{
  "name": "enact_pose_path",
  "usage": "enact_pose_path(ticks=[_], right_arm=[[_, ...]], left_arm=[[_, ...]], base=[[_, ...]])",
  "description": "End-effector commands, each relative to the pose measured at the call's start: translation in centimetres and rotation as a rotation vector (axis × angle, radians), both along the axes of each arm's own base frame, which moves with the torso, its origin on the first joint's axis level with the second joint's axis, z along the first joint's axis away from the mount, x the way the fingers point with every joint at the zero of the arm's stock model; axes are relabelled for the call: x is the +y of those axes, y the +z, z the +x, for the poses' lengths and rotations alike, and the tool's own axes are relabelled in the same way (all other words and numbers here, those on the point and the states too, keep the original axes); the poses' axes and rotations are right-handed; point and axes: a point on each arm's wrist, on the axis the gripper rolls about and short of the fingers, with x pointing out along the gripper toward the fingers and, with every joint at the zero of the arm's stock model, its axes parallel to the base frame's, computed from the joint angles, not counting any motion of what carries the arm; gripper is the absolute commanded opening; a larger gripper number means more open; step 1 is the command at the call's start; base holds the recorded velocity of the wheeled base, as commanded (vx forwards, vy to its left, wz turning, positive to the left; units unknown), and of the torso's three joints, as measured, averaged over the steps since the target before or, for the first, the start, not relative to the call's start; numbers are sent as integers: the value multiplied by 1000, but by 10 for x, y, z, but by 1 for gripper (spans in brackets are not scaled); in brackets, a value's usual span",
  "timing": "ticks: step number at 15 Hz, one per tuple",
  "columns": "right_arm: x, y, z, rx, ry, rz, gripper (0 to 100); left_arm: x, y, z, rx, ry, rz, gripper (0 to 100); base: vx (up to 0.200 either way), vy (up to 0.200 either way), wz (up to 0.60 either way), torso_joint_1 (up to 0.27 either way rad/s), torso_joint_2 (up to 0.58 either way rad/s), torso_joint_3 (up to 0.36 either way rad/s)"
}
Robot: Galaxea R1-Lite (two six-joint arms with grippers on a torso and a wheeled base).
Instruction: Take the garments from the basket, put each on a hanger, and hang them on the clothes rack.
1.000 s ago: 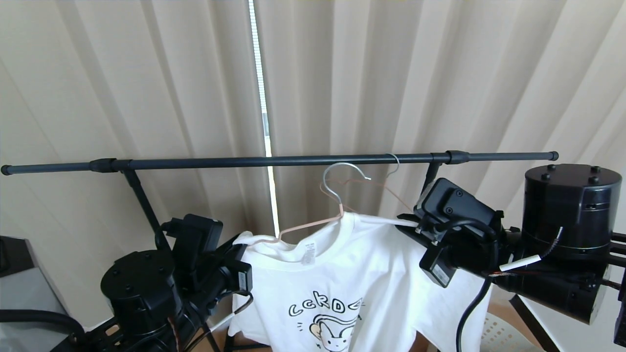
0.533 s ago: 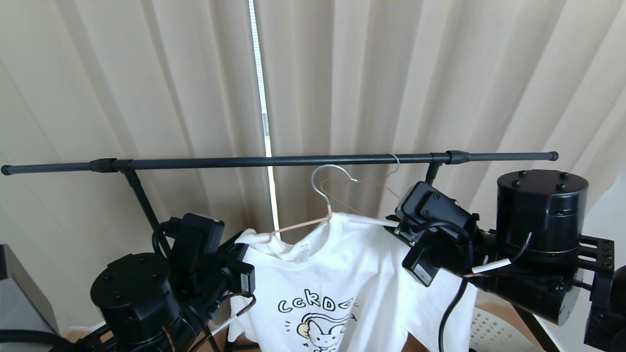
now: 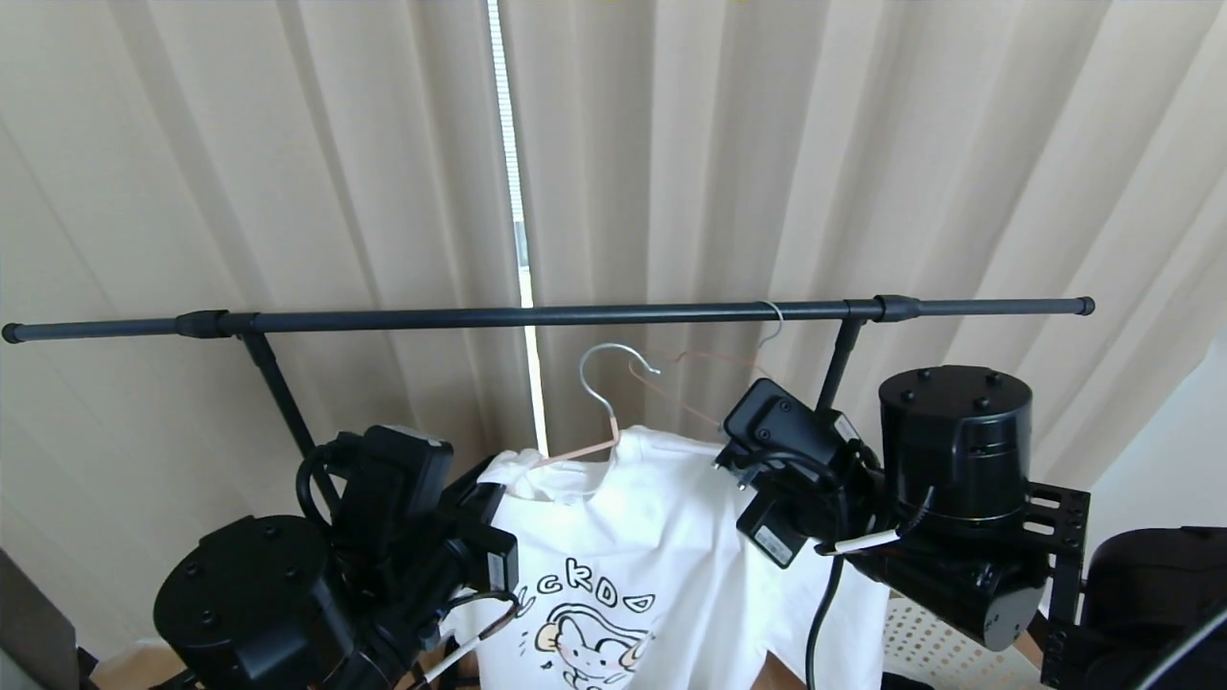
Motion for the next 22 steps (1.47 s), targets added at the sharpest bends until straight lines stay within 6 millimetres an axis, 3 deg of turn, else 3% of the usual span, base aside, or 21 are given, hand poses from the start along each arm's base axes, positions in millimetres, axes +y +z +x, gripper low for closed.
enact_pose_path(ticks=[1,12,18,22], right_arm=[[8,-9,3,19,4,-3,0],[33,-24,3,66,1,38,0],[37,-11,6,41,-15,133,0],[32,-1,12,-40,-35,249,0]], left_arm=[[-3,2,-4,-7,-21,-7,0],[-13,16,-13,-41,-73,-81,0],[-16,24,-11,-57,-56,-136,0],[-13,40,-3,-118,-23,-168,0]], base=[[0,0,0,0,0,0],[0,0,0,0,0,0],[0,0,0,0,0,0],[0,0,0,0,0,0]])
